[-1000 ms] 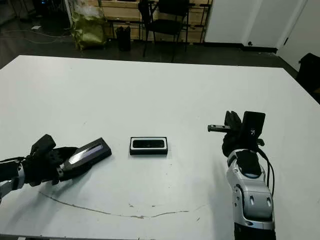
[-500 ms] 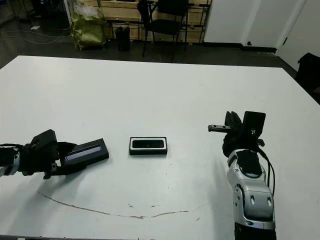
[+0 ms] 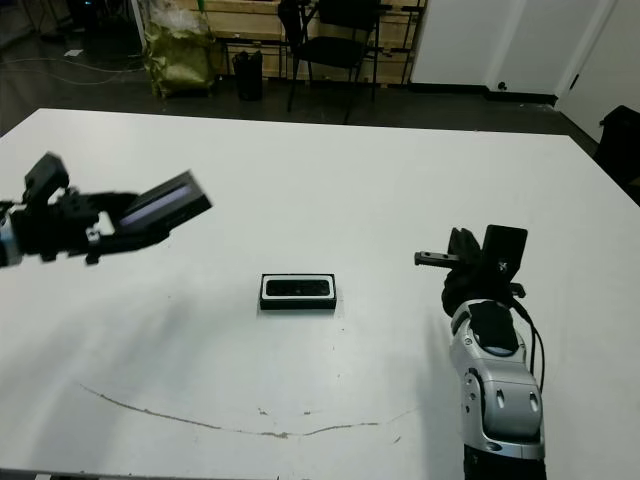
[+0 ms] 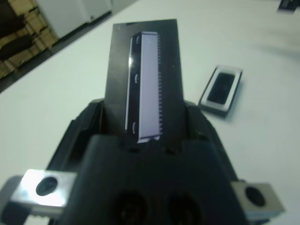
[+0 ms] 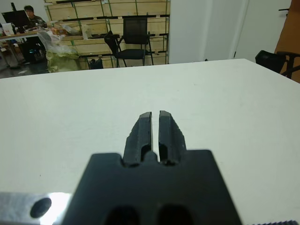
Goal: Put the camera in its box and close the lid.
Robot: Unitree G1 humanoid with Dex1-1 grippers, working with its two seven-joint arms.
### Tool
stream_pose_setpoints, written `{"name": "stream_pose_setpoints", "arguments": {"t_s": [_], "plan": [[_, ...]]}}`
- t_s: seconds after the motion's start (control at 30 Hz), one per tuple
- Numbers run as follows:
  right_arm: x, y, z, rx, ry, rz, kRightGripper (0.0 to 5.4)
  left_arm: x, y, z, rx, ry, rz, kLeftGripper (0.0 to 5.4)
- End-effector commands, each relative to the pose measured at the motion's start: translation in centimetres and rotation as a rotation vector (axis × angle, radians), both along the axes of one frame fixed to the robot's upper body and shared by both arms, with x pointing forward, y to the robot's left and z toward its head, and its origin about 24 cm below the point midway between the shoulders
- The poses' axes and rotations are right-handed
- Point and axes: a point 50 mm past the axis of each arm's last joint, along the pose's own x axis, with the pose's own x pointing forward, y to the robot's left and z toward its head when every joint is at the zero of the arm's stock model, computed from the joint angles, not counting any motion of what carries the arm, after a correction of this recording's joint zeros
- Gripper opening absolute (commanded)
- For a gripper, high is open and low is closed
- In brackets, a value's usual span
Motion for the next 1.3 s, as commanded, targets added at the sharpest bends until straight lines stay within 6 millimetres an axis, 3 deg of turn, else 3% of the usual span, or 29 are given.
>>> {"name": "stream_pose_setpoints", "arguments": {"t_s": [0.03,0.27,0.47,0.73,1.3], "plan": [[-0.1,0.0,-0.7,0.067,0.054,-0.011,0.0,1.3,-2.0,0.2,0.0,0.015,-0.06,2.73],[0.2,-0.6,-2.5,0.081,0.079,0.058,0.0,2.8,-5.6,0.2,0.114,0.006,-0.136,2.73],[0.3,-1.3,-4.1,0.058,0.041,0.096,0.0,2.9,-7.1,-1.3,0.157,0.057,-0.189,2.73],[0.5,-1.4,-4.2,0.096,0.027,0.093,0.0,2.3,-8.1,-2.9,0.299,0.096,-0.248,2.73],[0.4,-1.3,-3.9,0.08,0.013,0.073,0.0,0.5,-8.9,-6.3,0.239,0.186,-0.305,2.73]]}}
